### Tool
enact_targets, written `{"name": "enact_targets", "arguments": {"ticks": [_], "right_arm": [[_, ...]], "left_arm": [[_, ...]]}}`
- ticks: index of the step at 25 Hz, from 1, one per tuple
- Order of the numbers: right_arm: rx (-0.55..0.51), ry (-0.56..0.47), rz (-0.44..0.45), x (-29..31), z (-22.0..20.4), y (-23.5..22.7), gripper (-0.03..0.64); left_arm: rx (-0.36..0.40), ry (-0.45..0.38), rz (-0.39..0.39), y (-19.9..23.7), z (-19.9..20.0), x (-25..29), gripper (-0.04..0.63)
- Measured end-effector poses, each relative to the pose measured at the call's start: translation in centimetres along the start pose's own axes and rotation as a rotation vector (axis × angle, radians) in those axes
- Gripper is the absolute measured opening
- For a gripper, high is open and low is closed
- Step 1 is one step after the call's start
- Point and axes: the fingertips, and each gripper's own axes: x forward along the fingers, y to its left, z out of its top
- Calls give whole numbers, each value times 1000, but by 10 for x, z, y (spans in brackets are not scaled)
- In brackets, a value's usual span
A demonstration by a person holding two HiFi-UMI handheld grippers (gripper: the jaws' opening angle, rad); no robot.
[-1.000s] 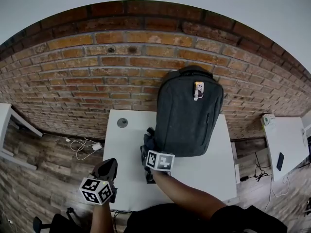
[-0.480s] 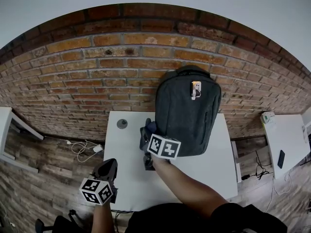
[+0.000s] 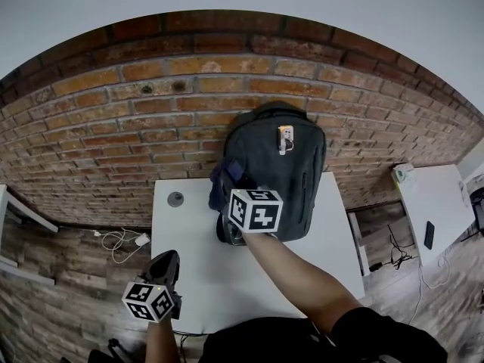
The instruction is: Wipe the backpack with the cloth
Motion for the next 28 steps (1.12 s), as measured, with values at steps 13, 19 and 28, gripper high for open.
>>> {"name": "enact_targets", "arguments": {"ticks": [13,19,28], "right_arm": [[-437,-118,-243,-76,29,-89,109],[-506,-131,-375,-120,36,-138,110],[-524,-146,-487,-187,25,-184,110]], "left_arm": [[26,36,-70,-12,4,31,-12],[43,51,-107,-24,8,45,-12],[79,42,-149,-50,16,63,-12]]}}
